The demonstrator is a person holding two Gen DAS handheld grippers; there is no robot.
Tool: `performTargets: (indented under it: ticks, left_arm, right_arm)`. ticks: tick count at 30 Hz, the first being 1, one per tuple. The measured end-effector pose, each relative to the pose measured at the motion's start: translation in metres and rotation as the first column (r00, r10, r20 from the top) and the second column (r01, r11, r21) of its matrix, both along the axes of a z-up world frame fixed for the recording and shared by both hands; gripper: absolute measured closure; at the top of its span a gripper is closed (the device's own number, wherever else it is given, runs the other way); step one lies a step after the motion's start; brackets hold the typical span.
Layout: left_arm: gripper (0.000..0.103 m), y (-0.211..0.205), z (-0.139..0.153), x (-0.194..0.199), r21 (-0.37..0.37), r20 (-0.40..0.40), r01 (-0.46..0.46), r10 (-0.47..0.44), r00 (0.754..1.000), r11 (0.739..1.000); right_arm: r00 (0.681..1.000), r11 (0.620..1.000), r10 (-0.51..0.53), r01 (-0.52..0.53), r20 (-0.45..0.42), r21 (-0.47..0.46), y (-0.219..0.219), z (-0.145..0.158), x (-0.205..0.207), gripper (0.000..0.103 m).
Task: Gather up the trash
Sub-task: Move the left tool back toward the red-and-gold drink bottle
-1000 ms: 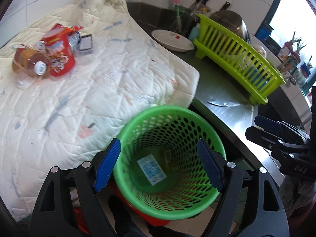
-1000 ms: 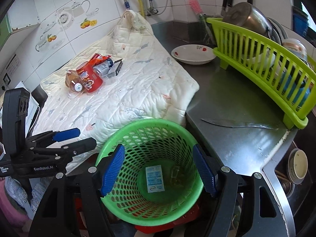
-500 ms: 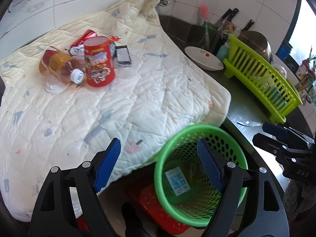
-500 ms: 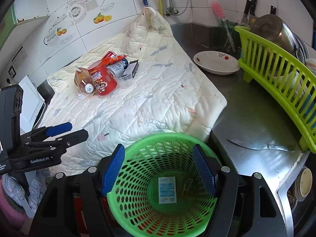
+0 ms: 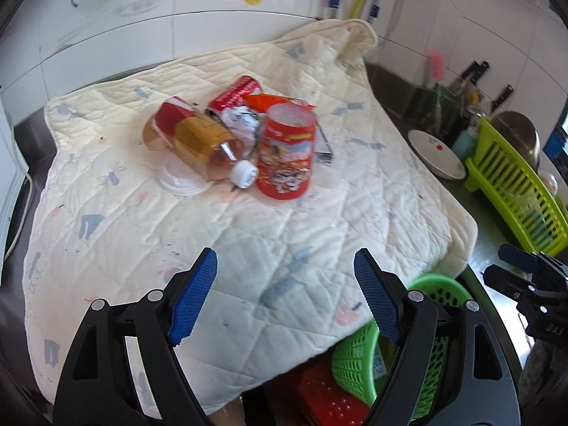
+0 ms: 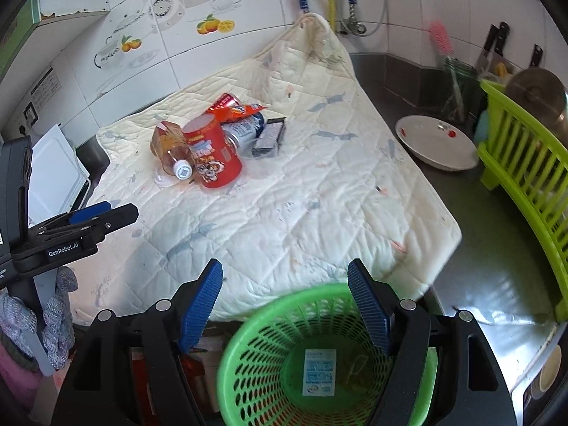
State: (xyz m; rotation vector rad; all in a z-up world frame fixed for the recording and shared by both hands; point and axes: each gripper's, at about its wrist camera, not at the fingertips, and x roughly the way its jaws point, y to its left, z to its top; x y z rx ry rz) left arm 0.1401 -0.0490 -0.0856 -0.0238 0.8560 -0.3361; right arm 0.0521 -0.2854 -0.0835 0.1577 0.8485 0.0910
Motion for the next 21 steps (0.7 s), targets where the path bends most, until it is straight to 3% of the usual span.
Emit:
performTargets:
  ticks: [12, 21]
  left_arm:
    - [0.024, 0.063, -0.004, 0.052, -0.018, -0.054, -0.130, 0.129, 0.990, 0.991]
    - [0.021, 0.094, -0.003, 0.102, -0.041, -0.106, -0.211, 0.206, 0.973, 0.977]
  right_arm:
    - [0.991, 0.992, 0.126, -0.125, 0.043, -0.026, 0.066, 0.006, 0.092, 0.033]
    - [0.986, 0.986, 0.159, -0.156, 0.045, -0.051, 0.092, -0.003, 0.155, 0.026]
